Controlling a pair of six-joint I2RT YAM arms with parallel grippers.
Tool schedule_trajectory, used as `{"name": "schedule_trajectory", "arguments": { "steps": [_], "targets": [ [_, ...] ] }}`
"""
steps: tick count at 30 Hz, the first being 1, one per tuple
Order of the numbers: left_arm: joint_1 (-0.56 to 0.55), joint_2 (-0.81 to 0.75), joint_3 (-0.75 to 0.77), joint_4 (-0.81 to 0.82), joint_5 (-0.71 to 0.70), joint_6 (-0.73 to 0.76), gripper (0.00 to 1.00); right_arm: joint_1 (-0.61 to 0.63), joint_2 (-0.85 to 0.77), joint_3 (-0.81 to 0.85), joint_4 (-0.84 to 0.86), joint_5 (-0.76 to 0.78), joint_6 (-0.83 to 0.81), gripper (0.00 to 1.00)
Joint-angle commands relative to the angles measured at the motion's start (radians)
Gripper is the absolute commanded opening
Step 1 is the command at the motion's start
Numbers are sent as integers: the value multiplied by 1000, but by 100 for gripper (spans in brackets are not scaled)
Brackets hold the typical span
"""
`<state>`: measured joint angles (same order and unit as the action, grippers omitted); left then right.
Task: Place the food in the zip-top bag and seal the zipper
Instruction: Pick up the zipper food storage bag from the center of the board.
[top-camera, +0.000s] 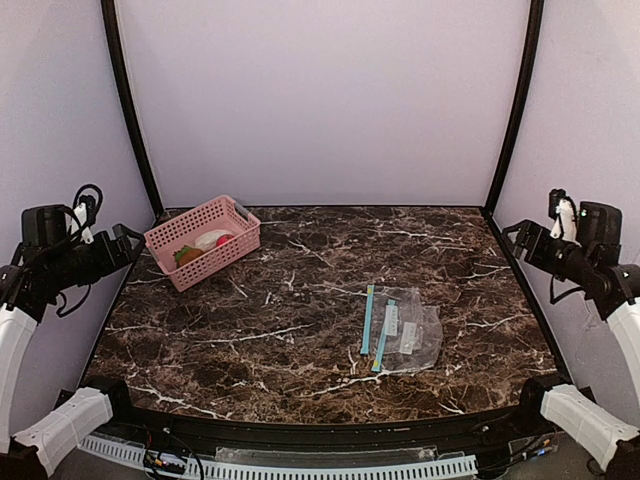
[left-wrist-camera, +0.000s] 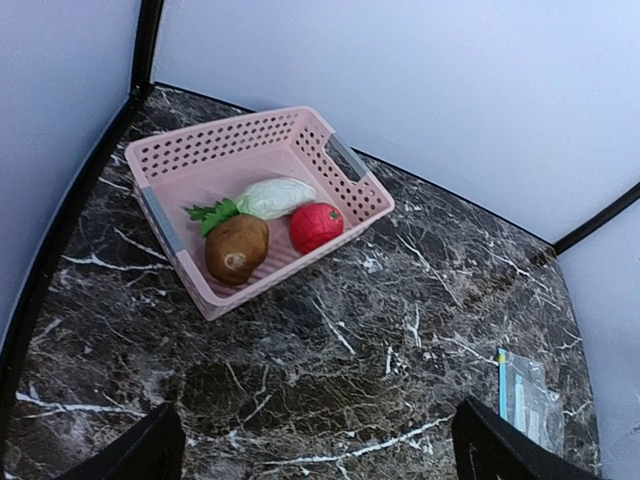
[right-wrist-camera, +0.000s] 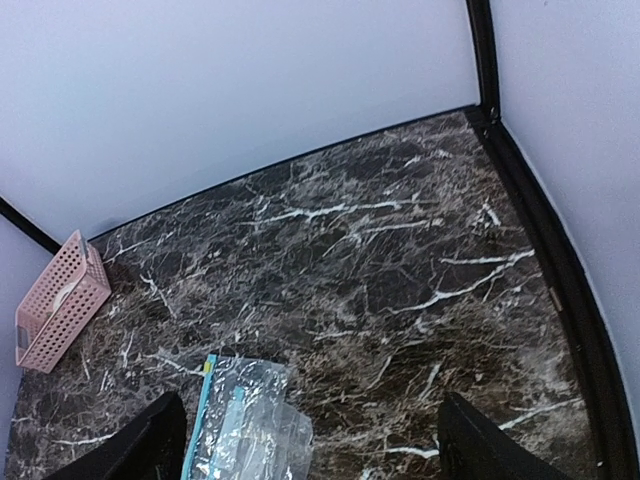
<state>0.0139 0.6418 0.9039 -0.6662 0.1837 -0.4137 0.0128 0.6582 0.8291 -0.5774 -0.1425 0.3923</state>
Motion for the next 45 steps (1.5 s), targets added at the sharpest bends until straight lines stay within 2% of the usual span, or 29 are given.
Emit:
{"name": "schedule_trajectory", "arguments": {
  "steps": [1, 3, 8, 12, 18, 20, 24, 28, 32, 35, 37, 45],
  "targets": [
    [-6, 12, -63, 2, 142, -3, 91, 46, 78, -8, -42, -137, 46, 80],
    [-6, -19, -107, 10, 157, -7, 91, 125, 93, -42, -32, -83, 80, 78],
    [-96, -83, -266, 59, 218, -87, 89, 336, 179, -127, 34, -7, 192, 72],
    [-243, -98, -340, 105, 149, -151, 88, 472, 274, -152, 70, 88, 243, 60],
    [-481, -59, -423, 227, 12, -260, 86, 584, 409, -121, 117, 112, 262, 57],
    [-547, -29, -449, 277, -14, -290, 81, 621, 467, -112, 149, 114, 268, 56],
    [-711, 60, -479, 381, -66, -357, 76, 661, 575, -92, 171, 166, 279, 53],
    [-818, 135, -496, 475, -125, -414, 75, 670, 670, -64, 170, 207, 284, 51],
    [-862, 187, -510, 531, -146, -458, 74, 670, 738, -51, 172, 244, 285, 49],
    [-873, 208, -517, 561, -138, -471, 63, 669, 788, -36, 172, 258, 276, 48],
    [-874, 212, -518, 564, -134, -473, 61, 669, 816, -26, 175, 265, 280, 46],
    [-875, 195, -525, 564, -147, -491, 59, 668, 869, -9, 215, 269, 284, 40]
  ]
}}
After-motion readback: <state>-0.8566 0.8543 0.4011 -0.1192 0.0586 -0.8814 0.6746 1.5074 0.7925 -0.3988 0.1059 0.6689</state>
